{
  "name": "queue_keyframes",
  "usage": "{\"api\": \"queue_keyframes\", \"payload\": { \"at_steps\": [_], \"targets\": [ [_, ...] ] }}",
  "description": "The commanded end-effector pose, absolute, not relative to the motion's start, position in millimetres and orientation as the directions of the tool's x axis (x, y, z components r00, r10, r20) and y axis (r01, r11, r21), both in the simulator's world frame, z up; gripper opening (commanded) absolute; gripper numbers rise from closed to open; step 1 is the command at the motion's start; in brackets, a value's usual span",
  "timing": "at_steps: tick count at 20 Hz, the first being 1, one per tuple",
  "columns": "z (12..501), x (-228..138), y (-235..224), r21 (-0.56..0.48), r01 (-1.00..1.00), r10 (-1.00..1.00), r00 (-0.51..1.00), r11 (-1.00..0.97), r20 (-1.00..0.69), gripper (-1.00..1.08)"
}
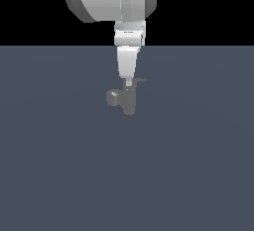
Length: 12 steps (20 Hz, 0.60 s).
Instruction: Turn on the faucet by rotating a designated handle.
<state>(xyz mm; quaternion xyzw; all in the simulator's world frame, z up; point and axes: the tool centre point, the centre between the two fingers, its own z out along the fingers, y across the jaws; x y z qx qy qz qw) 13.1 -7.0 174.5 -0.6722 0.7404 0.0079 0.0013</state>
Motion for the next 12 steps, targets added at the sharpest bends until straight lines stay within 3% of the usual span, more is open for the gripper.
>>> {"api": "queue_keyframes", "payload": {
  "at_steps": [1, 12],
  "targets": [
    [173.6, 21.6, -41.3, -0.001, -0.991, -0.991, -0.135, 0.135, -0.004, -1.0],
    [173.0, 36.0, -88.4, 0.0, -0.988, -0.988, -0.154, 0.154, 0.0, -1.0]
  ]
}}
